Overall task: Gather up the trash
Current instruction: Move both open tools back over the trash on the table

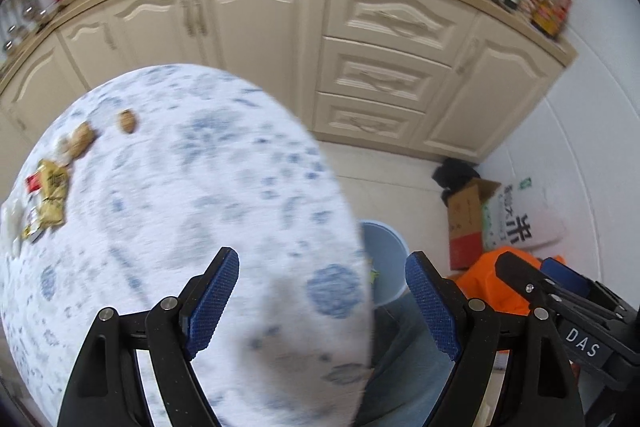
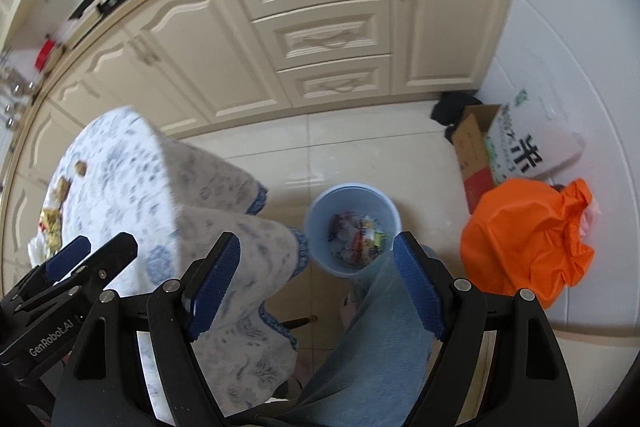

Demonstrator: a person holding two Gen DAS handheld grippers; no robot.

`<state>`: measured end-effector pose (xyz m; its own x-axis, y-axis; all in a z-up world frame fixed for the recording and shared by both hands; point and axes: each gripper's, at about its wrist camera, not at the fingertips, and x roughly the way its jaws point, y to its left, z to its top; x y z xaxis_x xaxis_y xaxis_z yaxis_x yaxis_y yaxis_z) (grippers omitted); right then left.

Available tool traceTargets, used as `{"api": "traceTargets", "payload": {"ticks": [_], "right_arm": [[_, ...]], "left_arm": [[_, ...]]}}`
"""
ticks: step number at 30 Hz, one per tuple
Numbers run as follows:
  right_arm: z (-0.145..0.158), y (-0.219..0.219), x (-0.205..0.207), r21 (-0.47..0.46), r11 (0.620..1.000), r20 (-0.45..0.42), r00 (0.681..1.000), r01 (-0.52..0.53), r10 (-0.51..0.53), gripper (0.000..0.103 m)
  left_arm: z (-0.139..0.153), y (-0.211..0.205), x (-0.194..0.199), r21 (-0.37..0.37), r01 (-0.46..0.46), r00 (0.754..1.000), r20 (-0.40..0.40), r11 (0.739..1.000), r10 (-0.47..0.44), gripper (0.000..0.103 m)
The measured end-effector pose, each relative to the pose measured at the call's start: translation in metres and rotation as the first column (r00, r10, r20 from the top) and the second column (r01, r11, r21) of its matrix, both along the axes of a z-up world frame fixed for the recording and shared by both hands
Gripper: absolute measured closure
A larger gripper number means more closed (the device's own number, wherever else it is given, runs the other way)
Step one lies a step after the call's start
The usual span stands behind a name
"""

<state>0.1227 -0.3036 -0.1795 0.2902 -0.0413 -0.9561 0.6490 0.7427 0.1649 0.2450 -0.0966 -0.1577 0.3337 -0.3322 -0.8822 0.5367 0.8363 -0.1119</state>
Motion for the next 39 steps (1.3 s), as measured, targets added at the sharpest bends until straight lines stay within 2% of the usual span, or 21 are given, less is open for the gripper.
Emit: {"api": "traceTargets", "payload": {"ticks": [9, 16, 19, 26, 29, 35, 39], "right_arm": [[-0.008, 0.064, 0.056, 0.024, 0.985, -0.001, 0.985, -0.173, 0.173, 0.022], [-0.016, 0.127, 0.099, 0.044, 0.951, -0.009, 0.952, -0.306, 0.307, 0.022], [-0.020, 0.158, 0.123, 0.068, 0.929, -0.007, 0.931, -0.363, 0.365, 0.022], [-0.025, 0.223, 0.177, 0.109, 0.867, -0.005, 0.872, -0.486, 0.489, 0.022], [-0.024, 0.246, 0.198, 0.132, 0.846, 0.007, 0.854, -0.517, 0.521, 0.022], [-0.022, 0.281, 0.244, 0.140, 0.824, 0.024, 0.834, -0.549, 0.551, 0.022], [-0.022, 0.300, 0.270, 0.124, 0.818, 0.019, 0.826, -0.561, 0.563, 0.022]], "left_arm": [[0.017, 0.083, 0.017, -0.011, -0.172, 0.985, 0.004, 0.985, 0.172, 0.020], [0.018, 0.158, 0.036, -0.012, -0.317, 0.948, -0.007, 0.948, 0.317, 0.020], [0.017, 0.191, 0.047, -0.010, -0.374, 0.928, -0.013, 0.928, 0.373, 0.020], [0.013, 0.265, 0.073, 0.012, -0.527, 0.850, -0.018, 0.850, 0.527, 0.020], [0.013, 0.285, 0.084, 0.010, -0.564, 0.825, -0.020, 0.825, 0.564, 0.020], [0.019, 0.321, 0.108, -0.003, -0.614, 0.790, 0.000, 0.790, 0.614, 0.020], [0.016, 0.335, 0.124, -0.009, -0.629, 0.778, -0.004, 0.777, 0.629, 0.018]]}}
